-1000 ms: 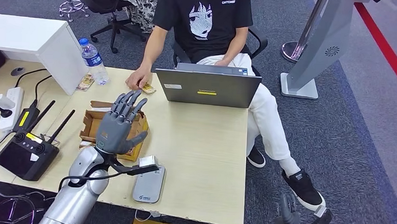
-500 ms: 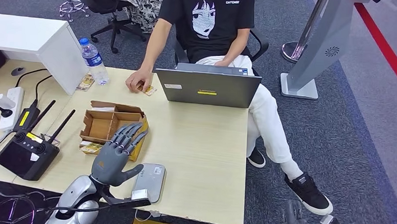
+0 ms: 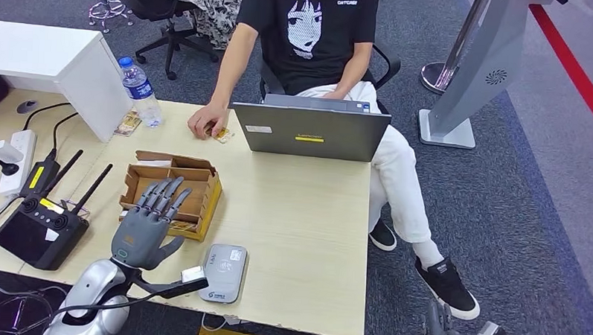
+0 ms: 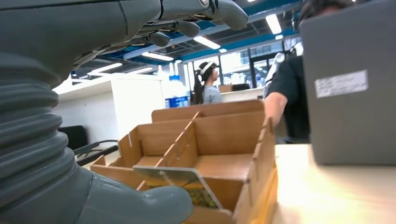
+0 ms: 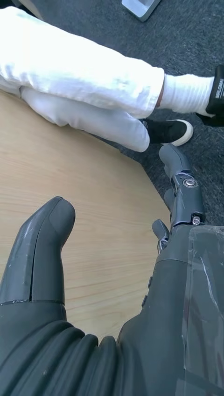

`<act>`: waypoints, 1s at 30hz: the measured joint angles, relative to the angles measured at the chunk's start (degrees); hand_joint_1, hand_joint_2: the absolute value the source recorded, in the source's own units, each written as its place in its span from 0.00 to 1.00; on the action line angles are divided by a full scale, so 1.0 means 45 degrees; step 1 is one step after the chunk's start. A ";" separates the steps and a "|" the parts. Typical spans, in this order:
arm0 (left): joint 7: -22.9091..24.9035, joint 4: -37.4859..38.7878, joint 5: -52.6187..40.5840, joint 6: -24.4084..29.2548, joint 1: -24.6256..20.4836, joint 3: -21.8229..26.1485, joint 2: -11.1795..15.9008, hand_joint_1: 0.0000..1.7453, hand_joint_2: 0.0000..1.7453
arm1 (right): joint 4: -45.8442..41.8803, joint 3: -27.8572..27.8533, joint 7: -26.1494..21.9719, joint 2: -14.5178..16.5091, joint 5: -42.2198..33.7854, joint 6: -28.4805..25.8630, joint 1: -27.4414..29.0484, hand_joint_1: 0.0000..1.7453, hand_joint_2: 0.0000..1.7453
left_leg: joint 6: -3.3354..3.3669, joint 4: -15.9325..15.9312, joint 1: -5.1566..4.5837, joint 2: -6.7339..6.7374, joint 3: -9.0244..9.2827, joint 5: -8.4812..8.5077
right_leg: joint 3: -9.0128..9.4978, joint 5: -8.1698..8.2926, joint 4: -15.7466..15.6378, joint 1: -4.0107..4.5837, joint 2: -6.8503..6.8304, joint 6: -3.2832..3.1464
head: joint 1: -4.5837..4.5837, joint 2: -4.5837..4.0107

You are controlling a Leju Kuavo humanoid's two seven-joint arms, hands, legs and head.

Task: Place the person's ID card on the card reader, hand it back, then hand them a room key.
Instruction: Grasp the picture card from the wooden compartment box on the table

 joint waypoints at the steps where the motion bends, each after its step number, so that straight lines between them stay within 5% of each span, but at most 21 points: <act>1: 0.0005 0.0151 -0.0028 0.0001 -0.0066 0.0043 0.0005 0.00 1.00 | 0.0000 0.0000 0.0008 0.0000 0.0012 0.0000 -0.0001 0.00 1.00 | 0.0000 0.0000 0.0000 0.0000 0.0000 0.0000 | 0.0000 0.0000 0.0000 0.0000 0.0000 0.0000 | 0.0000 0.0000; 12: 0.0094 0.1148 -0.0089 -0.0081 -0.0421 0.0216 0.0078 0.02 1.00 | 0.0000 -0.0005 0.0026 0.0000 0.0032 0.0000 -0.0011 0.00 1.00 | 0.0001 0.0000 0.0000 0.0000 -0.0001 0.0000 | 0.0000 0.0000 0.0000 0.0000 0.0000 0.0000 | 0.0000 0.0000; 16: 0.0141 0.1332 -0.0128 -0.0173 -0.0461 0.0274 0.0086 0.87 1.00 | 0.0000 -0.0005 0.0026 0.0000 0.0033 0.0000 -0.0014 0.00 1.00 | 0.0000 0.0000 0.0000 0.0000 -0.0001 0.0000 | 0.0000 0.0000 0.0000 0.0000 0.0000 0.0000 | 0.0000 0.0000; 17: 0.0160 0.1379 -0.0143 -0.0233 -0.0470 0.0288 0.0096 0.95 1.00 | 0.0000 -0.0006 0.0026 0.0000 0.0034 0.0000 -0.0015 0.00 1.00 | 0.0000 0.0000 0.0000 0.0000 0.0000 0.0000 | 0.0000 0.0000 0.0000 0.0000 0.0000 0.0000 | 0.0000 0.0000; 30: 0.0205 0.1603 -0.0034 -0.0870 -0.0488 0.0300 0.0349 1.00 1.00 | -0.0005 -0.0027 0.0022 0.0000 0.0041 0.0007 -0.0015 0.00 1.00 | 0.0000 0.0000 0.0000 0.0000 0.0000 0.0000 | 0.0000 0.0000 0.0000 0.0000 0.0001 0.0000 | 0.0001 0.0000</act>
